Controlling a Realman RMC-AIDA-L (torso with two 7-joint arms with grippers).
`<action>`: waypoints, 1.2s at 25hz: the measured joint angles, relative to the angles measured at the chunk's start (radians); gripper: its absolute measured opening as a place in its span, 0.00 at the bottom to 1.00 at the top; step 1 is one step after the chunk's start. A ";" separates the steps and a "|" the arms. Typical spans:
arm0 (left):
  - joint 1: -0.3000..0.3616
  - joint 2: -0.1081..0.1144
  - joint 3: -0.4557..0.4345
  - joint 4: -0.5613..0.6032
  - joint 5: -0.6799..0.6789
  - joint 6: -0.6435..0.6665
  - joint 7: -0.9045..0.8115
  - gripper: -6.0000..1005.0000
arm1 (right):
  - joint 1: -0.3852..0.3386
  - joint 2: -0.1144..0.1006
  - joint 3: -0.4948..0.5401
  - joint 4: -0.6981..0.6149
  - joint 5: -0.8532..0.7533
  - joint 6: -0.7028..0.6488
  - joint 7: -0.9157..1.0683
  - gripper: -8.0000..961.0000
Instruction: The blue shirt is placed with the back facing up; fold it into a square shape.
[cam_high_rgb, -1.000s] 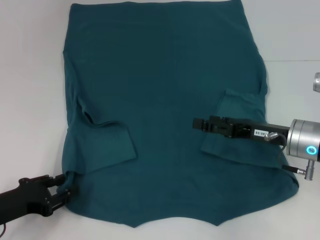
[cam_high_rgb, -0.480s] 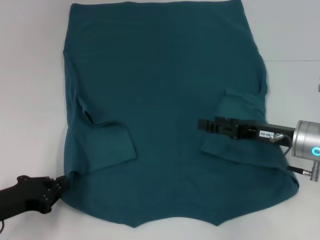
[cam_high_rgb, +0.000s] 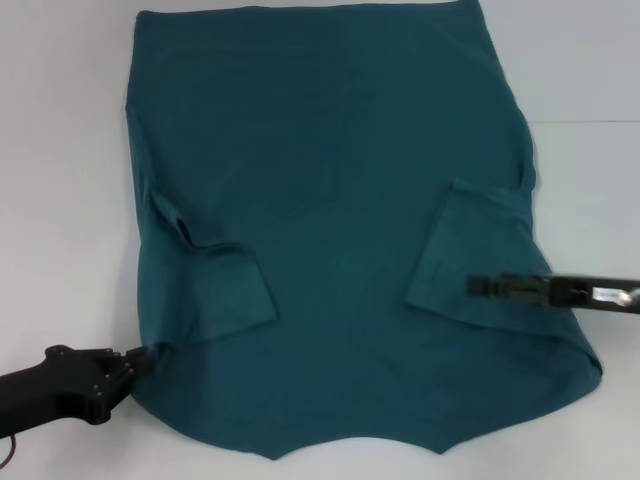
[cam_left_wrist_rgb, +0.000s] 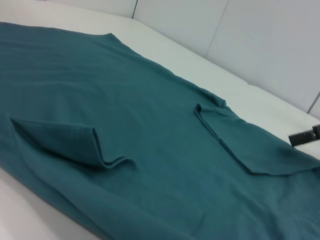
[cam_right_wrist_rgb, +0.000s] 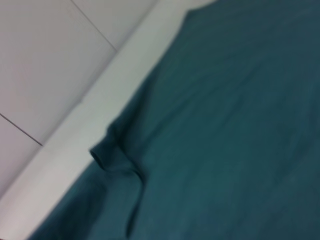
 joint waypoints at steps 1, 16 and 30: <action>-0.002 0.000 0.000 0.000 0.000 0.002 -0.003 0.04 | -0.012 -0.002 0.000 -0.028 -0.016 -0.011 0.028 0.94; -0.019 -0.001 0.000 -0.002 -0.004 0.019 -0.019 0.04 | -0.158 -0.031 0.046 -0.158 -0.100 -0.087 0.170 0.94; -0.038 0.000 0.000 -0.004 0.000 0.019 -0.019 0.04 | -0.179 -0.023 0.048 -0.150 -0.102 -0.087 0.160 0.94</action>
